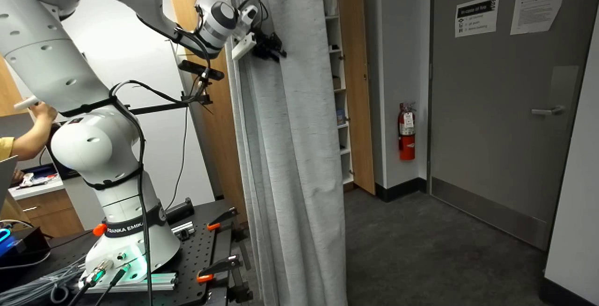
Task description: Slide the curtain to the left
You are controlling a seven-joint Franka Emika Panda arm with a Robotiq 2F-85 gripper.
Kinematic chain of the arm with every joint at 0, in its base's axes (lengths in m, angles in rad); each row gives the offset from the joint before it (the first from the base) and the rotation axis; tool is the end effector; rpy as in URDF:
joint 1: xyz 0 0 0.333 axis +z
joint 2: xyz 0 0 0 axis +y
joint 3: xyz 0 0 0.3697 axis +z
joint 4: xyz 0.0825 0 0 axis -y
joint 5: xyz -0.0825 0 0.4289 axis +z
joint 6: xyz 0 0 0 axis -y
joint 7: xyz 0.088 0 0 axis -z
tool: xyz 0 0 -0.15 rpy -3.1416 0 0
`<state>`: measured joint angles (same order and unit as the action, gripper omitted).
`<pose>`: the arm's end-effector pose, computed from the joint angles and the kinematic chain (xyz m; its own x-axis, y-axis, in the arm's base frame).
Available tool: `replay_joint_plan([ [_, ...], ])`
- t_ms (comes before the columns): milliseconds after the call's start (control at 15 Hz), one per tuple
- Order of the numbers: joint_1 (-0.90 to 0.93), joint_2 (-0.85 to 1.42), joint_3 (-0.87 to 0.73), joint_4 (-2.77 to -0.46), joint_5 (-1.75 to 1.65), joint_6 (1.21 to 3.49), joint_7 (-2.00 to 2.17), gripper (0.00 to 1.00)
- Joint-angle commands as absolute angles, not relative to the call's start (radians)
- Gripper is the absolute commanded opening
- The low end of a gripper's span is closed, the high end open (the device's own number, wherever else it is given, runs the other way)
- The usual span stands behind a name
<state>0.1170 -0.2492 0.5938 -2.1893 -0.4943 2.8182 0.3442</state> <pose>0.4273 0.4231 0.5725 0.3536 0.5933 0.7232 0.5808 -0.7453 0.3275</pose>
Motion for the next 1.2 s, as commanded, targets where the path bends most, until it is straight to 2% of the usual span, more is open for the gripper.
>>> replay_joint_plan([
  [0, 0.112, -0.199, 0.546, -2.223, -0.491, 2.713, 0.206, 0.80],
  [133, 0.077, -0.205, 0.511, -2.194, -0.510, 2.592, 0.146, 0.95],
  [200, 0.099, -0.213, 0.448, -2.186, -0.537, 2.539, 0.132, 0.99],
  [667, 0.032, -0.401, 0.204, -2.183, -0.513, 2.205, 0.080, 1.00],
  [1133, -0.037, -0.596, 0.096, -2.214, -0.430, 1.960, 0.195, 1.00],
])
